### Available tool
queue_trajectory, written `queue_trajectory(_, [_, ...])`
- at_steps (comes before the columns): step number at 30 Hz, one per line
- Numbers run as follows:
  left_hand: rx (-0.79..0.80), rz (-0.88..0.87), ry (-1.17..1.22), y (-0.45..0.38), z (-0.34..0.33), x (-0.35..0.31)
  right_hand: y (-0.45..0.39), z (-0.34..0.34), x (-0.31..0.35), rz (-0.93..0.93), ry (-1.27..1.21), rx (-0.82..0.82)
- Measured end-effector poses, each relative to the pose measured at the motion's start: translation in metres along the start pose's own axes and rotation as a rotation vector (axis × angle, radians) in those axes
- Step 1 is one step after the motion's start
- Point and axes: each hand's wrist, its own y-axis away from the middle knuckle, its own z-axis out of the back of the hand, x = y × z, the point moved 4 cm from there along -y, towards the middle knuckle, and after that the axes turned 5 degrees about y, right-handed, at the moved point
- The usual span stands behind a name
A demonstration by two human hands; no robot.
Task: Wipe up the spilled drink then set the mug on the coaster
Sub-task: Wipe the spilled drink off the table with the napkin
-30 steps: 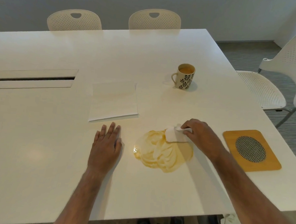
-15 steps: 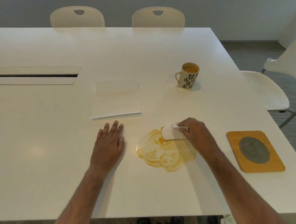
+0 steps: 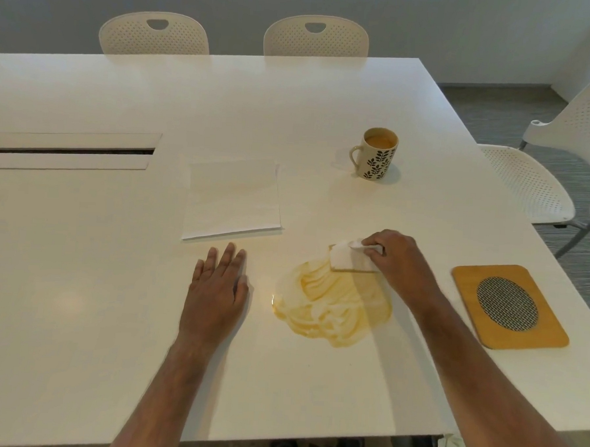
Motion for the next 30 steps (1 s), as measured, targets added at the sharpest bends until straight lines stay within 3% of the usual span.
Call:
queue_trajectory(7, [0.003, 0.005, -0.008, 0.001, 0.002, -0.002, 0.007, -0.025, 0.034, 0.13, -0.059, 0.129])
queue_trajectory(12, [0.005, 0.006, 0.008, 0.001, 0.005, -0.006, -0.008, -0.019, 0.033, 0.09, -0.013, 0.012])
queue_trajectory(17, [0.005, 0.003, -0.001, 0.001, 0.005, -0.005, 0.008, -0.044, 0.064, 0.258, -0.064, 0.107])
queue_trajectory(22, [-0.008, 0.0, 0.0, 0.001, 0.003, -0.004, 0.019, -0.036, 0.056, 0.372, -0.015, 0.302])
queue_trajectory(27, [-0.001, 0.001, 0.001, 0.001, 0.002, -0.002, 0.001, -0.015, 0.04, 0.207, -0.057, 0.109])
queue_trajectory(30, [-0.001, -0.003, 0.0, 0.001, 0.003, -0.002, 0.004, -0.029, 0.061, 0.255, -0.073, 0.117])
